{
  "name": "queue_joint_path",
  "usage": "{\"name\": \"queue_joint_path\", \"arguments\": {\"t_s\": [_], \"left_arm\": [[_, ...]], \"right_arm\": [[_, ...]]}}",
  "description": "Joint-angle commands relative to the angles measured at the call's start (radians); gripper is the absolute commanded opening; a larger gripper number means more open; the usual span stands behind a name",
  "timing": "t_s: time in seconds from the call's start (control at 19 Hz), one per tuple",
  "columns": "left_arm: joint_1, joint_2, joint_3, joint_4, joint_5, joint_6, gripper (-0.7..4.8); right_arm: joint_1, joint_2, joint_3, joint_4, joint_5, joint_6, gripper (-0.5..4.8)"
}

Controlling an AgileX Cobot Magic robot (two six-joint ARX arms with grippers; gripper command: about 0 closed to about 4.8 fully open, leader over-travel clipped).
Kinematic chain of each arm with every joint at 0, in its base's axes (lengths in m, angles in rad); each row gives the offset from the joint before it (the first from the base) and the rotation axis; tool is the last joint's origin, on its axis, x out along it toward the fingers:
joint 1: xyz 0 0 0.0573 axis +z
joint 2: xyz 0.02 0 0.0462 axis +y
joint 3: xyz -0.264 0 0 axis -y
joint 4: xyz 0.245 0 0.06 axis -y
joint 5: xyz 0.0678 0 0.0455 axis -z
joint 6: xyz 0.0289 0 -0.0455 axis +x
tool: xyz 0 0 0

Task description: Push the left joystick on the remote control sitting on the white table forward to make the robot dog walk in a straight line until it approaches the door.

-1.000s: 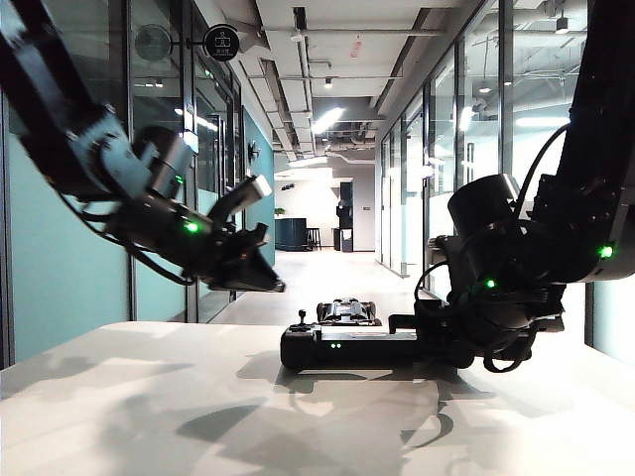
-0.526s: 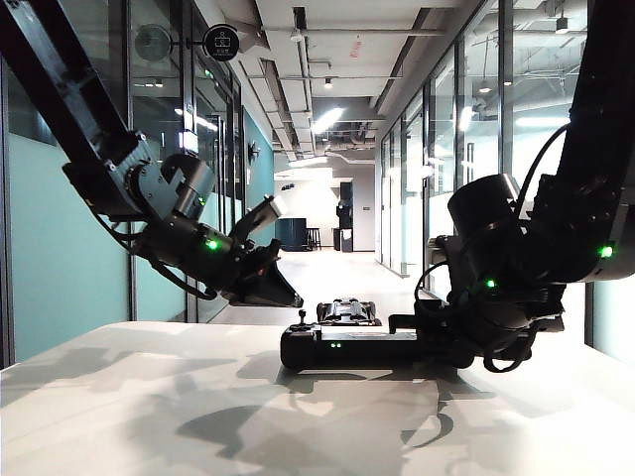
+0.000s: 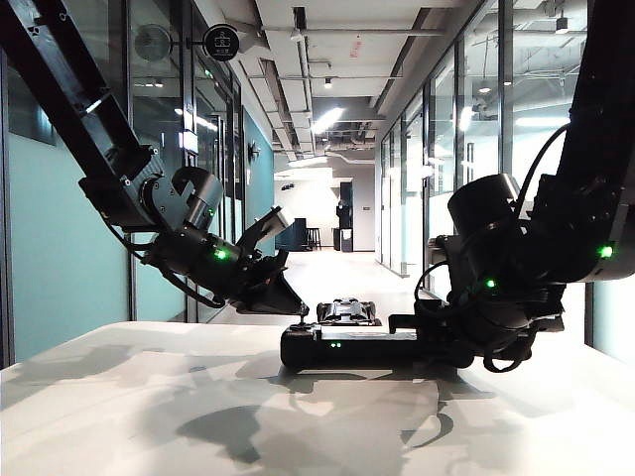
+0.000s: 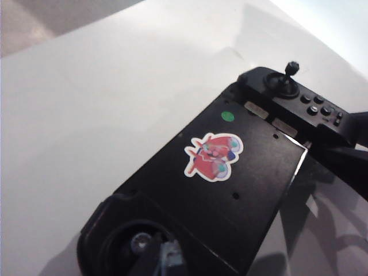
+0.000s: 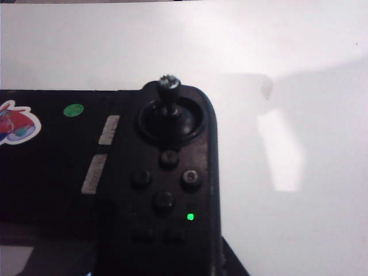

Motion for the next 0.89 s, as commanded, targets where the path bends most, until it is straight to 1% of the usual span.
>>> {"name": "queue_joint_path", "arguments": {"t_s": [0.05, 0.47, 0.89], "left_arm": [[-0.001, 0.0, 0.009, 0.009, -0.046, 0.007, -0.06], [-0.001, 0.0, 0.009, 0.027, -0.085, 0.008, -0.06], [-0.001, 0.013, 0.01, 0.037, -0.086, 0.007, -0.06]], "right_arm": [[0.002, -0.005, 0.004, 0.036, 0.005, 0.004, 2.2], [0.002, -0.005, 0.004, 0.036, 0.004, 0.003, 2.2], [0.002, -0.005, 0.004, 0.036, 0.002, -0.001, 2.2]]}}
